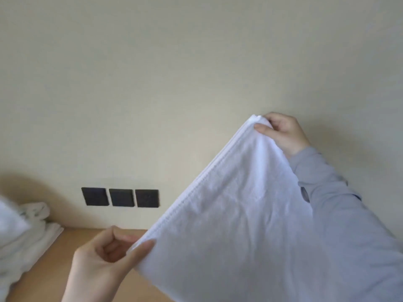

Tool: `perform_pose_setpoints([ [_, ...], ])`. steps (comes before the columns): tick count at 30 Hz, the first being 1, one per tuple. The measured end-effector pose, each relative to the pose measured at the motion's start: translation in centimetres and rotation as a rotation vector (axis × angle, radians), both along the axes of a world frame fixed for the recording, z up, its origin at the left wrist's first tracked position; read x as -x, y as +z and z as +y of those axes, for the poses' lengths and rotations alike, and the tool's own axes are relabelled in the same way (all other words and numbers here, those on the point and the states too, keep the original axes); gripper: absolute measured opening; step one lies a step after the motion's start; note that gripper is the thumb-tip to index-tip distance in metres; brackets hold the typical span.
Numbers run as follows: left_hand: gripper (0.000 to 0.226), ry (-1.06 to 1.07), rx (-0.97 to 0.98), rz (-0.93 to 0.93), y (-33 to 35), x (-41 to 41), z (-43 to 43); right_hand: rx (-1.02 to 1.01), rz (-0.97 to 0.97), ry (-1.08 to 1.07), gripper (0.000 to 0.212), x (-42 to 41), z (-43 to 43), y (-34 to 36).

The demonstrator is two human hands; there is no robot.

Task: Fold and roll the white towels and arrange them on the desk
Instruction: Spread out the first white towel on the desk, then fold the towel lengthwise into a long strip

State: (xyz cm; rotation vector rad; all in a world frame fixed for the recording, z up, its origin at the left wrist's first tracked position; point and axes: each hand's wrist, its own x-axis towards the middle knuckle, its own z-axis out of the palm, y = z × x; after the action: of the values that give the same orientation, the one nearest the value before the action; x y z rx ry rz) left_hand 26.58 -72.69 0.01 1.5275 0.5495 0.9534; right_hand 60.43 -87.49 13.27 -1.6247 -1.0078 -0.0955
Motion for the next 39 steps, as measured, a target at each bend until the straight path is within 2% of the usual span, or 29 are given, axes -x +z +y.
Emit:
perform_pose_setpoints([
  [3, 0.019, 0.107, 0.147, 0.126, -6.1, 3.1, 0.6, 0.092, 0.12, 0.063, 0.008, 1.1, 5.4, -8.8],
  [8, 0.016, 0.297, 0.264, 0.267, -13.3, 7.4, 3.4, 0.216, 0.245, 0.116, 0.006, 4.4, 13.2, -20.0],
  [13, 0.012, 0.444, 0.323, 0.339, -18.1, 11.1, 6.7, 0.292, 0.314, 0.199, 0.01, 8.5, 20.9, -25.7],
  [17, 0.013, 0.53, 0.373, 0.418, -21.7, 13.5, 8.9, 0.356, 0.28, 0.261, 0.006, 11.6, 26.6, -28.4],
  [27, 0.016, 0.659, 0.511, 0.575, -29.4, 19.0, 12.2, 0.613, 0.187, 0.293, 0.023, 18.4, 37.3, -37.9],
  [31, 0.017, 0.688, 0.557, 0.647, -31.1, 21.0, 13.3, 0.688, 0.158, 0.324, 0.018, 21.3, 40.9, -41.8],
  [35, 0.015, 0.755, 0.489, 0.819, -31.7, 22.1, 14.1, 0.754, 0.116, 0.353, 0.017, 24.0, 43.9, -44.8],
  [37, 0.014, 0.799, 0.309, 1.032, -32.1, 22.0, 14.7, 0.786, 0.029, 0.344, 0.02, 25.3, 45.2, -46.2],
  [39, 0.032, 0.762, 0.047, 1.183, -32.3, 20.7, 15.1, 0.862, -0.103, 0.325, 0.024, 26.4, 45.6, -47.0],
])
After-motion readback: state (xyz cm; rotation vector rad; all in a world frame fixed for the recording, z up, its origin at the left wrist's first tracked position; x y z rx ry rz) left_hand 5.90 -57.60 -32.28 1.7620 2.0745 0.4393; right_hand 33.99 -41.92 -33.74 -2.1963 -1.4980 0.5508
